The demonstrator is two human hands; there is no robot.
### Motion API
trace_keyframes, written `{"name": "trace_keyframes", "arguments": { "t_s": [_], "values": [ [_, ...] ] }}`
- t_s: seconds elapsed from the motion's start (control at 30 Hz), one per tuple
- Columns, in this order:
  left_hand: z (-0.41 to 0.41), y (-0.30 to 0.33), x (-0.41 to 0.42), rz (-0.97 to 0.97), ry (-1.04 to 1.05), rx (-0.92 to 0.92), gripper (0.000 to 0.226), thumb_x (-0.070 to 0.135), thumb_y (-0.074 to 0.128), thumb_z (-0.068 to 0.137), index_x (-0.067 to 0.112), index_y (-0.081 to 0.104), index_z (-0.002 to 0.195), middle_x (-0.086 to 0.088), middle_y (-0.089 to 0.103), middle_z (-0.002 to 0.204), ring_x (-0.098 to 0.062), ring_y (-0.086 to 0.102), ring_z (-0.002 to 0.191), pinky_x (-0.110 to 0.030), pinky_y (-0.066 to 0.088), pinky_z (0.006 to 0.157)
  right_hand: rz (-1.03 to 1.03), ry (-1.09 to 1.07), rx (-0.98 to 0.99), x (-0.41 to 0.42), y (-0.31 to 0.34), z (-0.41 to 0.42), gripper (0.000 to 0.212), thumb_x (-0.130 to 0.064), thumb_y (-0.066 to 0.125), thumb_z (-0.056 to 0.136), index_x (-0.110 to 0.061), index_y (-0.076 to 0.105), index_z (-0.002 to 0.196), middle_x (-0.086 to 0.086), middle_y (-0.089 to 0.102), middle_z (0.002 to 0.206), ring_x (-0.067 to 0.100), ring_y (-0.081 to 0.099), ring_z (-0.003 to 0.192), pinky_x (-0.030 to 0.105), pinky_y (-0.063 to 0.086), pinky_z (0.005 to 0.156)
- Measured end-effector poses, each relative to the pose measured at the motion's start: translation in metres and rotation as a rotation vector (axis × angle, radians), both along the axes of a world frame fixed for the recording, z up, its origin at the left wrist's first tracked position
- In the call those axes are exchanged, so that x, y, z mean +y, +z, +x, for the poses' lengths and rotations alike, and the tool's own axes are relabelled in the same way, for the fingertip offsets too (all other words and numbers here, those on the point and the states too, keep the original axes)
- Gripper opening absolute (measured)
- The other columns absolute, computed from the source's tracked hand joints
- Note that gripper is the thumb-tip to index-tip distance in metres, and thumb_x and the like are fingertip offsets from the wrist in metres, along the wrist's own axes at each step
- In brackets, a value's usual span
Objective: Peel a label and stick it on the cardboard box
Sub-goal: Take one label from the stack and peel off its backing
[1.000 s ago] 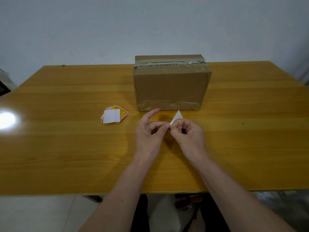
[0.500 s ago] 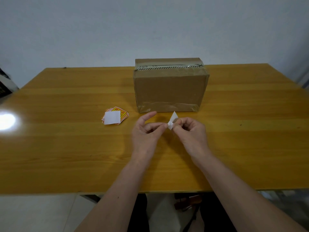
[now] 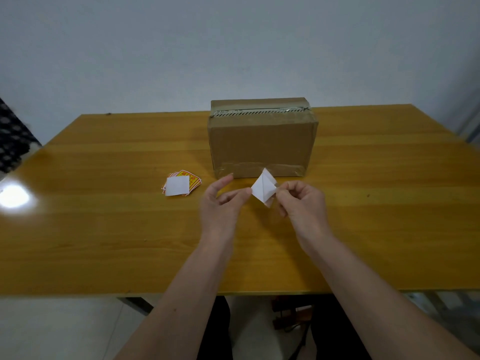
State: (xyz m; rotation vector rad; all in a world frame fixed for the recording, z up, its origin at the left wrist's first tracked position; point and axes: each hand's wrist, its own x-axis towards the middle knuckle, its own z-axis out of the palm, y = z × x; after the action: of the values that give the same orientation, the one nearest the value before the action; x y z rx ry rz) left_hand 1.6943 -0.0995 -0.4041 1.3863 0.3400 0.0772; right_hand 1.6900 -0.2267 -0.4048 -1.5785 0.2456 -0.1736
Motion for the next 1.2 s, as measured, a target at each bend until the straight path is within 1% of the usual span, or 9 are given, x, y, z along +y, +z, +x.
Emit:
{"name": "trace_keyframes", "arguments": {
  "t_s": [0.17,0.3,0.43,0.5,0.63,0.73,0.87,0.97,1.2],
  "values": [
    [0.001,0.002,0.001,-0.005,0.016,0.046,0.048,0.013,0.077,0.075,0.023,0.059,0.119,0.007,0.067,0.071,-0.007,0.059,0.075,-0.042,0.048,0.095,-0.011,-0.022,0.023,-0.007,-0.001,-0.002,0.008,-0.003,0.059,0.081,-0.007,0.062,0.075,0.003,0.053,0.059,0.011,0.045,0.053,0.023,0.041,0.055],
    [0.000,0.002,-0.002,0.013,0.012,0.068,0.049,0.014,0.077,0.075,0.023,0.058,0.119,0.007,0.065,0.072,-0.006,0.058,0.071,-0.040,0.050,0.092,0.018,-0.041,0.022,-0.012,0.000,-0.002,0.010,0.000,0.059,0.077,-0.009,0.061,0.073,0.004,0.054,0.059,0.011,0.046,0.052,0.024,0.041,0.055],
    [-0.002,0.004,-0.009,0.026,-0.009,0.084,0.049,0.016,0.076,0.076,0.023,0.057,0.121,0.007,0.065,0.075,-0.006,0.058,0.072,-0.030,0.049,0.081,0.072,-0.076,-0.001,-0.016,0.002,0.000,0.021,0.007,0.060,0.074,-0.011,0.055,0.066,0.007,0.056,0.060,0.012,0.045,0.048,0.024,0.040,0.052],
    [-0.002,0.005,-0.010,0.022,-0.007,0.083,0.050,0.015,0.076,0.076,0.022,0.057,0.121,0.007,0.064,0.073,-0.006,0.057,0.071,-0.028,0.047,0.079,0.080,-0.075,-0.013,-0.018,0.002,0.001,0.022,0.008,0.062,0.075,-0.011,0.056,0.067,0.006,0.057,0.060,0.013,0.045,0.050,0.023,0.040,0.052],
    [0.000,0.006,-0.012,0.023,0.016,0.086,0.049,0.014,0.077,0.075,0.020,0.057,0.120,0.007,0.064,0.074,-0.006,0.058,0.070,-0.031,0.048,0.081,0.088,-0.058,-0.026,-0.022,0.000,0.001,0.021,0.006,0.065,0.078,-0.014,0.061,0.072,0.003,0.057,0.063,0.012,0.047,0.055,0.021,0.042,0.053],
    [0.003,0.008,-0.015,0.035,0.022,0.091,0.049,0.014,0.077,0.076,0.021,0.057,0.120,0.007,0.064,0.076,-0.006,0.059,0.073,-0.035,0.049,0.089,0.057,-0.089,-0.017,-0.027,0.000,0.003,0.022,0.006,0.065,0.077,-0.014,0.062,0.071,0.002,0.058,0.063,0.010,0.048,0.056,0.022,0.043,0.055],
    [0.006,0.006,-0.019,0.048,0.032,0.096,0.049,0.015,0.077,0.076,0.023,0.057,0.120,0.008,0.065,0.078,-0.005,0.059,0.075,-0.034,0.048,0.091,0.060,-0.150,0.034,-0.037,0.001,0.006,0.023,0.006,0.065,0.074,-0.015,0.068,0.070,0.004,0.062,0.069,0.009,0.049,0.055,0.022,0.045,0.057],
    [0.009,0.006,-0.024,0.049,0.043,0.105,0.050,0.016,0.077,0.075,0.024,0.057,0.120,0.008,0.066,0.081,-0.006,0.060,0.081,-0.038,0.048,0.096,0.060,-0.192,0.086,-0.047,0.001,0.008,0.023,0.006,0.064,0.076,-0.015,0.073,0.073,-0.001,0.065,0.071,0.008,0.049,0.056,0.019,0.047,0.057],
    [0.020,0.006,-0.039,0.073,0.039,0.060,0.047,0.017,0.078,0.074,0.023,0.058,0.116,0.008,0.066,0.082,-0.012,0.061,0.089,-0.037,0.048,0.094,0.018,-0.275,0.131,-0.078,0.004,0.016,0.022,0.004,0.061,0.079,-0.015,0.071,0.074,-0.002,0.063,0.070,0.008,0.050,0.057,0.018,0.044,0.055]
  ]
}}
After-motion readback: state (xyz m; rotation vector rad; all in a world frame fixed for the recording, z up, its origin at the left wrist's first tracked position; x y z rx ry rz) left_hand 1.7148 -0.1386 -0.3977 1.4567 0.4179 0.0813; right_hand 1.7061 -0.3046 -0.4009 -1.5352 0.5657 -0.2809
